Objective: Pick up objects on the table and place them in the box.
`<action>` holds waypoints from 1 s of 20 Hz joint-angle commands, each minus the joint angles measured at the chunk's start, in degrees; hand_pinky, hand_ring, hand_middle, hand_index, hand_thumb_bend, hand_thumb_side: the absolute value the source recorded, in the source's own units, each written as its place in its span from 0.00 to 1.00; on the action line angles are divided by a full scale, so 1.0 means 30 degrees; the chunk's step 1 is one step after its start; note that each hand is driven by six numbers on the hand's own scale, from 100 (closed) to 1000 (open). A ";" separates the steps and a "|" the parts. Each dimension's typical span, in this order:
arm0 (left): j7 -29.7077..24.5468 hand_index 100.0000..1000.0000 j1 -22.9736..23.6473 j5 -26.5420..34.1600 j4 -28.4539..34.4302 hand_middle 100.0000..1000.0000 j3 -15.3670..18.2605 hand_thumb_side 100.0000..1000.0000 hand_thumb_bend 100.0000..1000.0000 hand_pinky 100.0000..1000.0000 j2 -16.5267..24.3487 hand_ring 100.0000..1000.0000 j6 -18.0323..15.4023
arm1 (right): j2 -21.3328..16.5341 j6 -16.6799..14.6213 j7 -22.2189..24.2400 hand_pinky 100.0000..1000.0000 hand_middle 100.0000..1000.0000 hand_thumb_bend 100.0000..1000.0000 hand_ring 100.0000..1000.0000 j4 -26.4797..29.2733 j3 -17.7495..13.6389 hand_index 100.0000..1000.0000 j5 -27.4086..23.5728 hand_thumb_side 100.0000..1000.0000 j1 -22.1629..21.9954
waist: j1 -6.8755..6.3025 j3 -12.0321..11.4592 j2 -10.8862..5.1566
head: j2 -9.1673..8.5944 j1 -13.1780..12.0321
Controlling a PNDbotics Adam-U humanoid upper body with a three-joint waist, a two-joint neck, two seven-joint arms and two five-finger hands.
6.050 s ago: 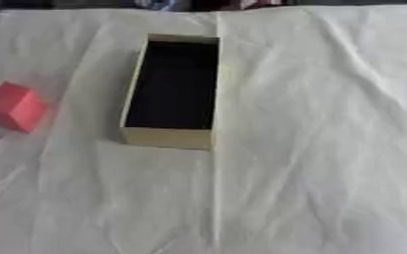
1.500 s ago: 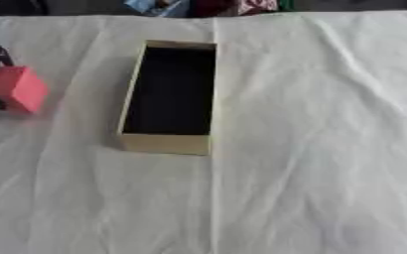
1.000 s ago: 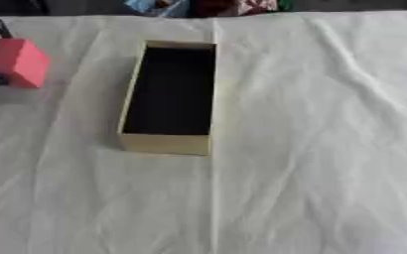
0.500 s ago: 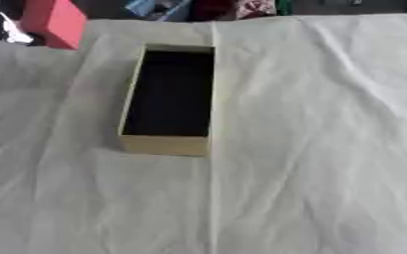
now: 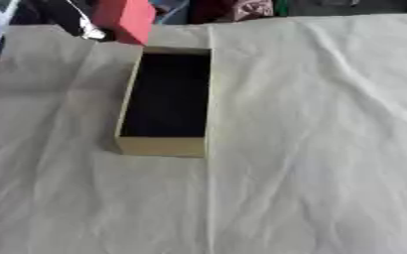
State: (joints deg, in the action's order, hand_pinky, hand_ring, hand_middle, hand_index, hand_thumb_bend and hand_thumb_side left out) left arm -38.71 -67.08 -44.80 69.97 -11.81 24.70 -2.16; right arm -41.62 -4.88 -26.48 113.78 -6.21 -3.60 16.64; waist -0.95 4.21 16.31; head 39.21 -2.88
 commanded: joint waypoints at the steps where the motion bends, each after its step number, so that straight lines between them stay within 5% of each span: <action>1: 0.0319 0.33 -0.0423 -0.0237 -0.0210 0.30 -0.0123 0.07 0.20 0.49 -0.0330 0.42 0.0173 | -0.0514 -0.0039 0.0077 0.85 0.79 0.00 0.81 0.0270 -0.0087 0.81 -0.0115 0.37 0.0280 | -0.0262 0.0066 -0.0649 | -0.0083 -0.0082; 7: 0.0538 0.38 -0.0212 -0.0268 -0.0966 0.34 -0.0552 0.06 0.20 0.50 -0.1395 0.44 0.0142 | -0.0464 -0.0046 0.0135 0.85 0.79 0.00 0.81 0.0270 -0.0054 0.81 -0.0151 0.37 0.0457 | -0.0239 0.0173 -0.0508 | -0.0122 -0.0065; 11: -0.0010 0.46 -0.0001 0.0187 -0.1821 0.42 -0.0741 0.05 0.29 0.54 -0.1827 0.50 -0.0294 | -0.0441 -0.0053 0.0151 0.85 0.79 0.00 0.81 0.0270 -0.0049 0.81 -0.0151 0.37 0.0538 | -0.0220 0.0195 -0.0407 | -0.0107 -0.0003; 13: -0.0159 0.61 0.0076 0.0395 -0.2126 0.54 -0.0715 0.03 0.36 0.63 -0.1916 0.59 -0.0548 | -0.0434 -0.0056 0.0136 0.85 0.79 0.00 0.81 0.0270 -0.0063 0.81 -0.0146 0.37 0.0557 | -0.0223 0.0208 -0.0364 | -0.0082 0.0049; 20: -0.0814 0.83 0.0149 0.0547 -0.2545 0.76 -0.0533 0.00 0.57 0.80 -0.1817 0.80 -0.1703 | -0.0414 -0.0057 0.0123 0.85 0.79 0.00 0.81 0.0270 -0.0069 0.81 -0.0139 0.38 0.0593 | -0.0262 0.0209 -0.0279 | -0.0006 0.0197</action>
State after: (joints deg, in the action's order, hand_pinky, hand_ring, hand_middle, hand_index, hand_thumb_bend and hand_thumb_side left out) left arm -40.90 -65.58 -43.21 61.97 -14.11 18.61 -6.53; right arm -41.61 -5.00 -26.20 113.78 -5.95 -3.70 17.67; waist -0.98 4.75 16.36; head 39.19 -2.46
